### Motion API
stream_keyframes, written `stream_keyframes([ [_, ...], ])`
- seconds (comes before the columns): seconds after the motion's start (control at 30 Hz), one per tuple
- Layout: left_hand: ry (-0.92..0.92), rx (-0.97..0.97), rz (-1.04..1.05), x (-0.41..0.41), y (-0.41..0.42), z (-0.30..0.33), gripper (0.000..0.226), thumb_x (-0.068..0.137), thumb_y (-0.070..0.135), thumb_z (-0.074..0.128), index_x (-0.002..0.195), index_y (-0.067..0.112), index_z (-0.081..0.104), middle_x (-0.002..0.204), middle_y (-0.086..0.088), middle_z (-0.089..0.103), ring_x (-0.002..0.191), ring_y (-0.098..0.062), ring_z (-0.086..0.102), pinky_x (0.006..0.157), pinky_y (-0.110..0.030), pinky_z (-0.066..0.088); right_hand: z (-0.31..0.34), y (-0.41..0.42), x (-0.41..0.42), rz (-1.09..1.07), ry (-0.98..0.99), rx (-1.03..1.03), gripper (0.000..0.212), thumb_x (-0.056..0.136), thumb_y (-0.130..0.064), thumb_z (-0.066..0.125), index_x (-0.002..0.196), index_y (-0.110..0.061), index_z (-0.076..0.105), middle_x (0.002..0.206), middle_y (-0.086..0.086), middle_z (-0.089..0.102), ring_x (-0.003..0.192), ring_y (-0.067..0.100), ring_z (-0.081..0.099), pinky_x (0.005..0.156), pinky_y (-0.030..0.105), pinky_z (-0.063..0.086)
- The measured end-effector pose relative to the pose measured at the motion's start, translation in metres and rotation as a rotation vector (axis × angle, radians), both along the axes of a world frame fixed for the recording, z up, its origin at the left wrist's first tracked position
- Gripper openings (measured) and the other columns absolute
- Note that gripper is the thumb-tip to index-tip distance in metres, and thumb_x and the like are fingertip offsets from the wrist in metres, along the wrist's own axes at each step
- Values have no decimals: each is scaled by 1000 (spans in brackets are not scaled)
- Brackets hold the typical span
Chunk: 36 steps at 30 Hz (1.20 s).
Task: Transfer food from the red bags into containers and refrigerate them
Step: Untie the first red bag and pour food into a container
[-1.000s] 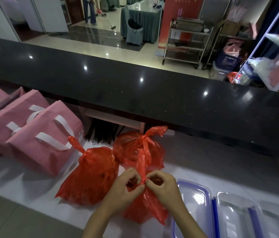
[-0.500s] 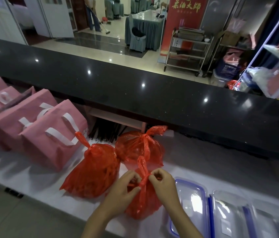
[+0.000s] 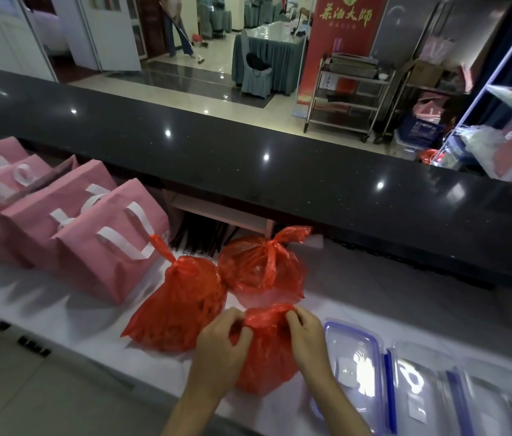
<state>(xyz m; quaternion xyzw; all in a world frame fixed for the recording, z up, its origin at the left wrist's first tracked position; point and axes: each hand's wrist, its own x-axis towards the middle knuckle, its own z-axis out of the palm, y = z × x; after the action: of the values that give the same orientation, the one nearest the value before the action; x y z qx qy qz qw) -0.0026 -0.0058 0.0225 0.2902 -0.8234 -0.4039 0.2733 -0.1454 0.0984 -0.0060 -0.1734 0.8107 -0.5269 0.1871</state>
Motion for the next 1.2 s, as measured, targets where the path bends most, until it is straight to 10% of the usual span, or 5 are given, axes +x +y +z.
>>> stream_keyframes([
  [0.17,-139,48,172,0,-8,-1,20,94,9,59,81,23,61,82,10,60,76,-3,57,69,-24,46,-8,7,1,-18,-109,23,59,89,-62,41,80,-16,77,81,-4,78,83,13,73,84,39,58],
  [0.37,287,852,229,-1,-12,11,32,99,-1,51,77,15,68,80,-12,74,68,-25,62,64,-34,52,15,13,3,17,-58,-81,44,106,-30,50,76,-19,79,79,-6,79,80,6,73,83,26,55],
  [0.53,60,1055,-367,33,-39,14,67,102,60,35,125,10,73,131,-20,69,118,-38,67,102,-50,50,-4,21,5,302,154,141,28,70,-50,85,92,-35,77,94,-19,75,94,-2,68,88,18,52],
  [0.93,-203,263,-419,-8,-34,-1,59,85,8,68,115,59,66,115,31,70,115,7,64,98,-17,50,0,27,8,348,235,-24,13,85,-39,76,97,-35,72,100,-17,75,97,11,71,91,36,55],
  [1.2,-97,298,-346,-5,-37,-4,24,82,0,70,89,20,79,87,6,79,87,-7,74,80,-32,59,10,40,-10,145,261,-18,16,79,-13,84,76,-26,74,75,-14,73,79,8,70,76,26,53],
])
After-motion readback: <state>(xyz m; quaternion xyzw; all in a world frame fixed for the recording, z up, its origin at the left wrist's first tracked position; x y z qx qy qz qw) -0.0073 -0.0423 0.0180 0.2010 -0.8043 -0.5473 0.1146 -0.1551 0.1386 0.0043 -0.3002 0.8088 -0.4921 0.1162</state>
